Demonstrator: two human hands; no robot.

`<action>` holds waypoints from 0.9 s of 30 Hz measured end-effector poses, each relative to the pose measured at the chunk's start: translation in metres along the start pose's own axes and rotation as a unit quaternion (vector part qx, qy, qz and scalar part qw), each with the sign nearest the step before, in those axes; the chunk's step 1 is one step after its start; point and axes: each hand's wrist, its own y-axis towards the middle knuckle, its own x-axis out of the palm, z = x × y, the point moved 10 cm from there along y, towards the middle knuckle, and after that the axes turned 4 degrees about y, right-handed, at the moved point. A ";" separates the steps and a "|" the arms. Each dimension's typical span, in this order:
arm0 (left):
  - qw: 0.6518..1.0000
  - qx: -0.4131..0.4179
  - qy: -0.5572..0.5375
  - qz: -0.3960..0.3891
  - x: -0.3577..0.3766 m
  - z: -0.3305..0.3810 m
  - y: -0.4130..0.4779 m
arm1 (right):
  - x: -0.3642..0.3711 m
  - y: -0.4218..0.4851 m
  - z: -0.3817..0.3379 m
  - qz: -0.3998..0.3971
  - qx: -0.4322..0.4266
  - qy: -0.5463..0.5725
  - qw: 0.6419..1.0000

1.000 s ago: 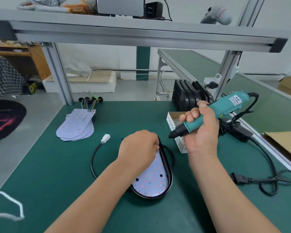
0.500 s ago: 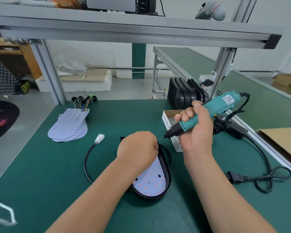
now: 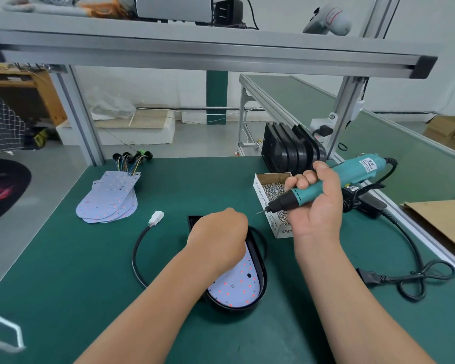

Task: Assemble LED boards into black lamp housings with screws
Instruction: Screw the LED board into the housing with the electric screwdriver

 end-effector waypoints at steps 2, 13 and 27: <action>1.000 -0.006 0.008 0.006 0.000 -0.001 -0.001 | -0.001 0.001 -0.001 0.004 0.001 0.003 1.000; 0.886 -0.121 -0.446 0.026 -0.005 -0.048 -0.003 | -0.003 -0.001 0.001 0.011 0.006 0.017 1.000; 0.246 -0.185 -0.951 -0.021 0.008 -0.021 -0.044 | 0.020 -0.018 0.004 -0.019 0.021 0.041 0.999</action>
